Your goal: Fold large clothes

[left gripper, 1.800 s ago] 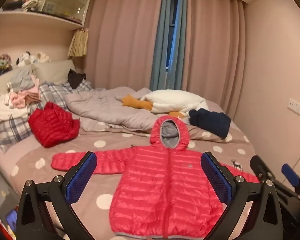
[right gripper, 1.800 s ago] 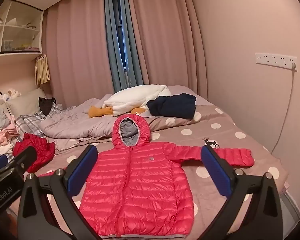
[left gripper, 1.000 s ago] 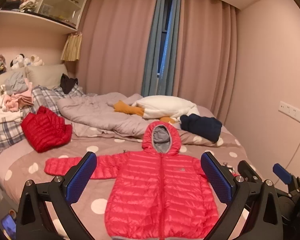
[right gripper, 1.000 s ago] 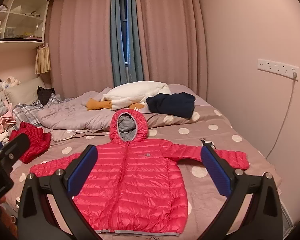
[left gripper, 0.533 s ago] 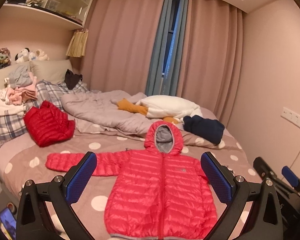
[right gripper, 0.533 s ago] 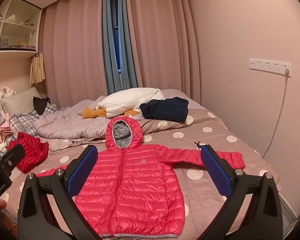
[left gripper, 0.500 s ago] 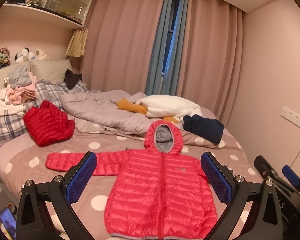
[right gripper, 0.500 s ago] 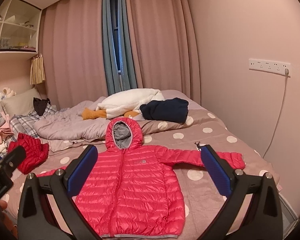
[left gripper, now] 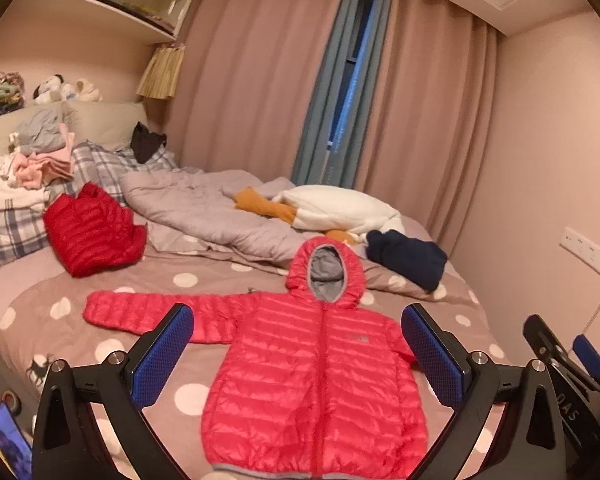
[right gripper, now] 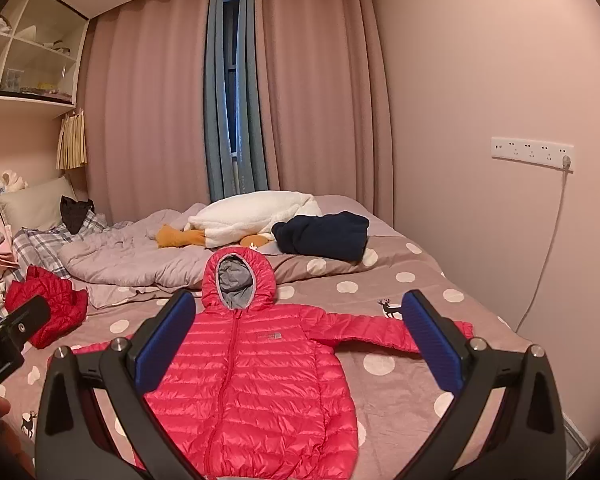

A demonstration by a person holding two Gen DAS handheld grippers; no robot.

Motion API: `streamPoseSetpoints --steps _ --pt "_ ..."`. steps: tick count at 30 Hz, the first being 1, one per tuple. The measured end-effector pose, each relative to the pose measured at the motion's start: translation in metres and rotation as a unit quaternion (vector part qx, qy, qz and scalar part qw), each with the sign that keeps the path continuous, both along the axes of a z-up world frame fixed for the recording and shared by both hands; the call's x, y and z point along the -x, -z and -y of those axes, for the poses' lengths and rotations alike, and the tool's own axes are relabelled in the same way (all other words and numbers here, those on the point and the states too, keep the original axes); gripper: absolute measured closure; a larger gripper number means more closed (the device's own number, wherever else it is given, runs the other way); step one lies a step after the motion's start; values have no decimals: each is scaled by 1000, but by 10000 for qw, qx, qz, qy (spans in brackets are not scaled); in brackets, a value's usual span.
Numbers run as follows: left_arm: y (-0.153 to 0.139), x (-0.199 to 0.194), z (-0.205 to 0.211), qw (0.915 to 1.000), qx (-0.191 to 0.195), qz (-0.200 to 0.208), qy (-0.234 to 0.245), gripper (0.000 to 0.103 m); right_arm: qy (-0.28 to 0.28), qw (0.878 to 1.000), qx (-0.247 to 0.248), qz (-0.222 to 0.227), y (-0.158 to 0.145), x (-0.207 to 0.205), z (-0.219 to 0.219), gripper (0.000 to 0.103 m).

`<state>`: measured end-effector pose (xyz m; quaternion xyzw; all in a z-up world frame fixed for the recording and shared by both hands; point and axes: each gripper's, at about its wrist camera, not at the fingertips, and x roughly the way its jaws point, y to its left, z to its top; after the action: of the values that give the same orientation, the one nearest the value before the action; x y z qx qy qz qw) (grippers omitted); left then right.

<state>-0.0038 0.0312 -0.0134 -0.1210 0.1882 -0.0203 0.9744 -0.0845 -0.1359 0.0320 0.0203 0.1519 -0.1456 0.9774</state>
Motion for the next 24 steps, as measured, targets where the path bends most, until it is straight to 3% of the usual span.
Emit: streamPoseSetpoints --steps 24 --pt "14 -13 -23 9993 111 -119 -348 0 212 9995 74 -212 13 -15 -4 0"
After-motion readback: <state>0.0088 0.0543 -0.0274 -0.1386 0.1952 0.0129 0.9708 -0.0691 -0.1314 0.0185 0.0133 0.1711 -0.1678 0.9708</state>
